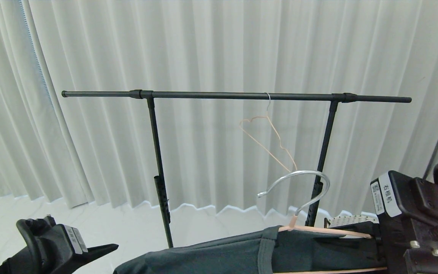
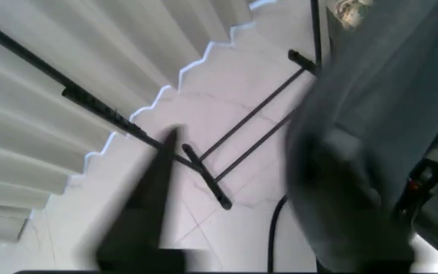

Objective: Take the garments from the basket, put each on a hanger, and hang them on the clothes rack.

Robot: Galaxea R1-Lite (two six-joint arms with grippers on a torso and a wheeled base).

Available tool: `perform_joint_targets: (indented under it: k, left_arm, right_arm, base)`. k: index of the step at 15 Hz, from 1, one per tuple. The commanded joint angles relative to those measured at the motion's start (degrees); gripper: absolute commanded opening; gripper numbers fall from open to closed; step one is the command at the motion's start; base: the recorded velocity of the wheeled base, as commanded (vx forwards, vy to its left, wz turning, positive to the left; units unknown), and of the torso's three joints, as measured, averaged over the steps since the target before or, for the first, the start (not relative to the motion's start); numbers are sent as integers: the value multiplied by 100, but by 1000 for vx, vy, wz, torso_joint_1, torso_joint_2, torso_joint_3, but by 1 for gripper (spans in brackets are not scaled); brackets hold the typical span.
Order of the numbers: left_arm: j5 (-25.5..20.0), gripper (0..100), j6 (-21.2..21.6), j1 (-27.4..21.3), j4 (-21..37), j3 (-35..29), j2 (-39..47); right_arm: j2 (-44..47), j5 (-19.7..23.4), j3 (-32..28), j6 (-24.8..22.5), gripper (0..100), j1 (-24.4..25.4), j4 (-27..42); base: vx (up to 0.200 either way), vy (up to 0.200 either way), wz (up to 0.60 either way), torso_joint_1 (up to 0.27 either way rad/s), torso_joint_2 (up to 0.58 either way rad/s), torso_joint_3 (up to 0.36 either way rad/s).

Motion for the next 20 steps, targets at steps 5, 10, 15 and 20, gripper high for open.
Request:
perform_joint_targets:
  k: [5,10,15,20]
  left_arm:
    - [-36,0,5,1230,-3,-89,-390]
    - [-264,0,58,1019,-3,-229,-398]
    - [-264,100,40,905,-3,-300,-372]
    - [-247,100,-4,1089,-3,-273,-240]
  right_arm:
    - [-186,-1,204,2,0,-607,14]
    - [-169,-1,195,28,0,-695,5]
    - [-177,-19,169,46,0,-870,5]
    - [-283,-1,2,318,0,-1406,5]
  base:
    - [0,0,0,0,0,0]
    - [0,0,0,0,0,0]
    - [0,0,0,0,0,0]
    - [0,0,0,0,0,0]
